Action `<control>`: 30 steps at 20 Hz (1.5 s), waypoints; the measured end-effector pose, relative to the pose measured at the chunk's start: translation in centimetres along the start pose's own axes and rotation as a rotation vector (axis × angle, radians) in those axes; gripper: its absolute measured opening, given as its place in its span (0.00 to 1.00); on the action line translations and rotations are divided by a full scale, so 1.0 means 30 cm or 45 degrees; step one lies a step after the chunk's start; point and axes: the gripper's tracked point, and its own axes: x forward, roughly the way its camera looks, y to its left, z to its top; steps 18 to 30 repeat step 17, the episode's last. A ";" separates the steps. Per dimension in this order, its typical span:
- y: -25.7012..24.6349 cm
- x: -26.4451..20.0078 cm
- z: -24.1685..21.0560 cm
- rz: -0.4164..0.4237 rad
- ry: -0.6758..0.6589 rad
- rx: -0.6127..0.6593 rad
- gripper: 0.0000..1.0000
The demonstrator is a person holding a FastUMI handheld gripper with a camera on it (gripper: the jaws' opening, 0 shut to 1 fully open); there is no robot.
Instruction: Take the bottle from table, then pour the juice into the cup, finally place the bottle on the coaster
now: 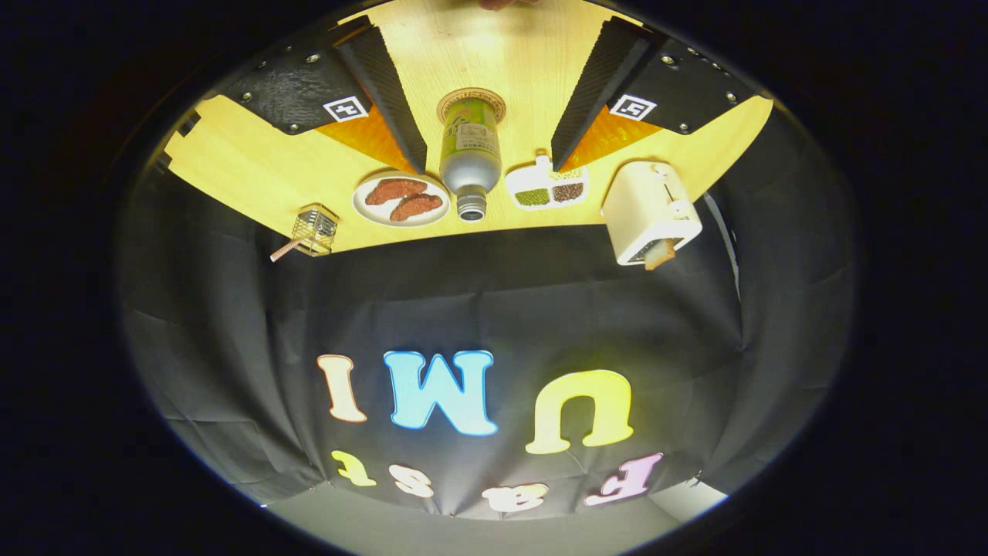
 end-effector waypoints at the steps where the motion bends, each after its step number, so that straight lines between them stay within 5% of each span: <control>1: 0.002 -0.023 0.025 0.015 -0.021 0.000 0.98; 5: 0.043 -0.126 0.104 0.142 -0.107 0.031 0.98; 17: 0.010 -0.349 0.144 0.253 -0.203 -0.006 0.98; 30: 0.010 -0.349 0.144 0.253 -0.203 -0.006 0.98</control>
